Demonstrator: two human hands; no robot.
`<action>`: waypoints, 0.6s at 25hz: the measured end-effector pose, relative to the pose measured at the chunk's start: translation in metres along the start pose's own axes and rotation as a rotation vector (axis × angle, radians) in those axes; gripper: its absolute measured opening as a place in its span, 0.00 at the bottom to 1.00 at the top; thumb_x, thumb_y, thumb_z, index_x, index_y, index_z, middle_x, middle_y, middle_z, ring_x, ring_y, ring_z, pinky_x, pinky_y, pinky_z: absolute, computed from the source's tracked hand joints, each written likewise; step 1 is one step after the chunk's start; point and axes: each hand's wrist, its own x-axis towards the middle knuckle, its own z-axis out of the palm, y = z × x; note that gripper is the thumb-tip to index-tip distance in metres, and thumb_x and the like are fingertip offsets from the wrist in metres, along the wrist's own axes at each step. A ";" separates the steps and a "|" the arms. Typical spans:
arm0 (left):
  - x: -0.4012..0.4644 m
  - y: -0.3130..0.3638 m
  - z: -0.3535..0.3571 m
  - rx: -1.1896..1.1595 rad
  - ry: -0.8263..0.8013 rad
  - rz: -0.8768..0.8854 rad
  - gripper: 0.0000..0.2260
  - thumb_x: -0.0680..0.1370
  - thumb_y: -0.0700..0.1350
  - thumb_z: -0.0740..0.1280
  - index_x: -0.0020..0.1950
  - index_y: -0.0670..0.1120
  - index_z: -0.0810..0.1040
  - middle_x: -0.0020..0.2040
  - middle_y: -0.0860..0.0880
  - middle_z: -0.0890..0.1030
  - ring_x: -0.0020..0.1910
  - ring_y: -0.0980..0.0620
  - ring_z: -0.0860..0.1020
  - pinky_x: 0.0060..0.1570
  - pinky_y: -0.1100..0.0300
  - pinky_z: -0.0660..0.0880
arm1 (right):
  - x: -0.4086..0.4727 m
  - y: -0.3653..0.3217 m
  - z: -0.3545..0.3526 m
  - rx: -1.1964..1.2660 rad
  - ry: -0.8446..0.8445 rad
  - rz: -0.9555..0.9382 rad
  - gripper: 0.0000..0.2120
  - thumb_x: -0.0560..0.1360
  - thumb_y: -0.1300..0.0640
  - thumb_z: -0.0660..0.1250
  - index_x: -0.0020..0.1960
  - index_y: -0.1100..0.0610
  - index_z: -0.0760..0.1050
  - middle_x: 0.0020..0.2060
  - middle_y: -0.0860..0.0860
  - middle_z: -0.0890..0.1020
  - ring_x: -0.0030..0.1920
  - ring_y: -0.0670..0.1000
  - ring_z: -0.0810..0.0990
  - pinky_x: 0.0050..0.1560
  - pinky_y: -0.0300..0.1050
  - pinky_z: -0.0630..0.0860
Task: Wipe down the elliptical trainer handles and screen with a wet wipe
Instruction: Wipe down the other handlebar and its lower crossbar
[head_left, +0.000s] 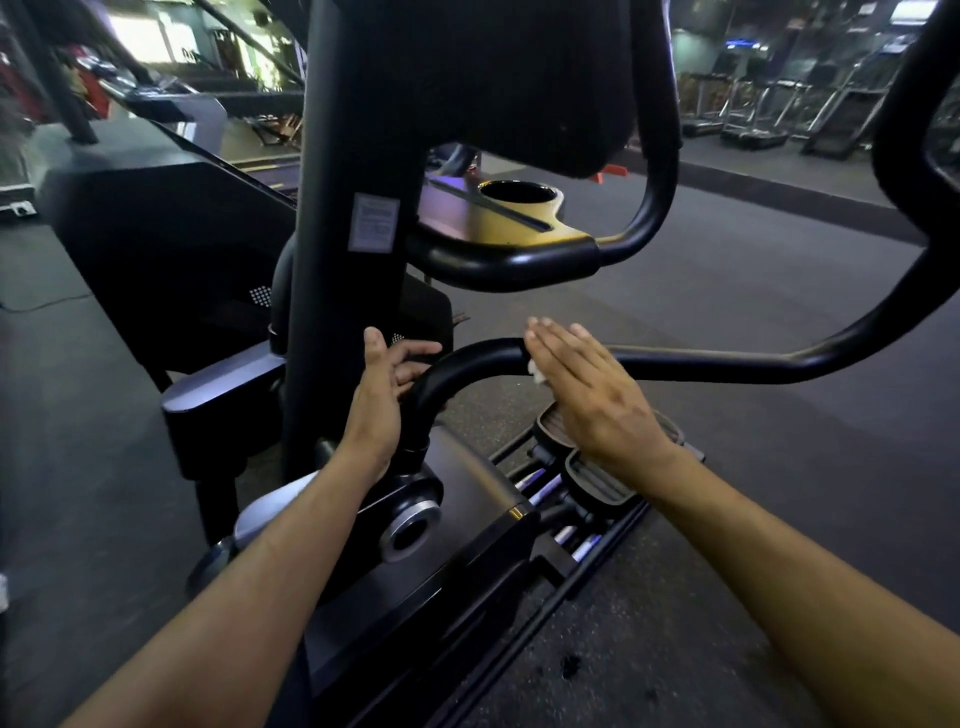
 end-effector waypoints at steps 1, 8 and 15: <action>0.001 0.000 0.000 -0.001 0.002 -0.004 0.42 0.74 0.80 0.45 0.58 0.52 0.85 0.51 0.36 0.85 0.54 0.32 0.83 0.63 0.30 0.76 | 0.001 -0.001 -0.001 0.005 0.012 0.054 0.20 0.84 0.63 0.54 0.74 0.67 0.69 0.71 0.61 0.74 0.73 0.58 0.72 0.77 0.57 0.63; 0.003 -0.001 -0.001 -0.064 0.049 -0.012 0.41 0.76 0.76 0.42 0.57 0.51 0.86 0.53 0.35 0.85 0.59 0.32 0.81 0.69 0.31 0.72 | 0.042 -0.023 0.003 -0.005 -0.068 -0.104 0.20 0.84 0.63 0.52 0.73 0.66 0.72 0.69 0.61 0.77 0.70 0.59 0.75 0.76 0.54 0.65; 0.003 0.001 -0.001 -0.088 0.042 -0.034 0.42 0.80 0.72 0.40 0.63 0.46 0.83 0.54 0.37 0.85 0.58 0.35 0.83 0.66 0.36 0.75 | 0.063 -0.025 0.007 0.106 -0.176 0.011 0.19 0.84 0.57 0.57 0.71 0.62 0.74 0.63 0.59 0.81 0.62 0.60 0.80 0.68 0.52 0.72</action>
